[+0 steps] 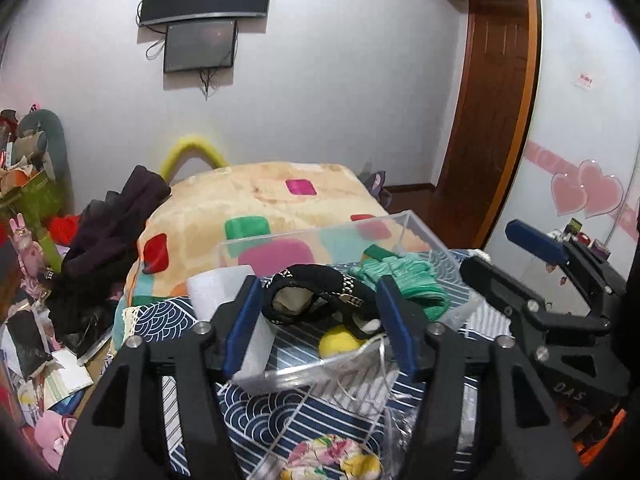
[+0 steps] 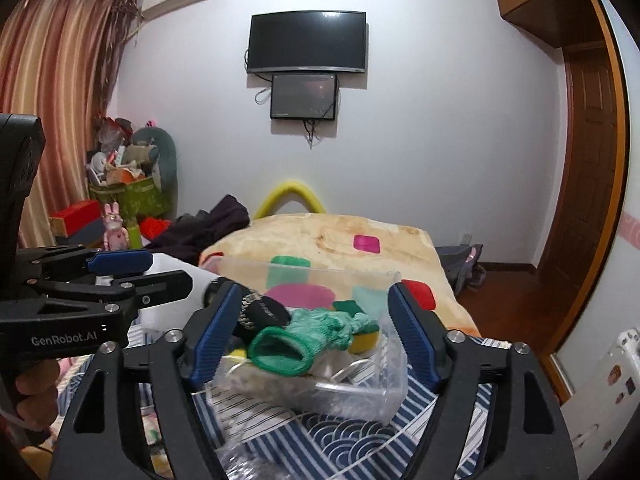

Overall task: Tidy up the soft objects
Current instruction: 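Release the glove into the box with the right tool while the left tool releases the goggles inside, then grasp the silver foil bag with the right tool while the left tool grasps the floral scrunchie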

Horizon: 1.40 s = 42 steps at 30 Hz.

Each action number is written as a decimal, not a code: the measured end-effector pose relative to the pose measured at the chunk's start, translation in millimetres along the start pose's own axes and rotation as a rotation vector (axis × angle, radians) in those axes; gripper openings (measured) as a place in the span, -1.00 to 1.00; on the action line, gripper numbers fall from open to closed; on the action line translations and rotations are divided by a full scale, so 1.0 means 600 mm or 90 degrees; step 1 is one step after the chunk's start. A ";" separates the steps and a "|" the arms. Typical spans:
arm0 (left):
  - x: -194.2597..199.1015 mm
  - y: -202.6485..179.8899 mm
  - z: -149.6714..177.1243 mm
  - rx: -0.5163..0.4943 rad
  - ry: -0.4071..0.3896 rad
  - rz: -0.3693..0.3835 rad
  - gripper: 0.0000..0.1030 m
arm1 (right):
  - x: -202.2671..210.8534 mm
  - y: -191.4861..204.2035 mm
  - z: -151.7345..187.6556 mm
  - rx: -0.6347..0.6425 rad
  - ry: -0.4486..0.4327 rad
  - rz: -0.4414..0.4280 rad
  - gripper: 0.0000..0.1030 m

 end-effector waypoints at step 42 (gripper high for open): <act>-0.079 -0.006 0.262 0.002 0.200 0.005 0.46 | -0.079 0.028 0.218 -0.028 0.246 -0.105 -0.17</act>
Point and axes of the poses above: each gripper's, at about its wrist camera, not at the fingertips, and x roughly against the way its jaws point, y to its left, z to its underside, the point moved 1 cm from there along -x, roughly the way its jaws point, and after that the axes turned 9 degrees about y, right-handed, at the moved point
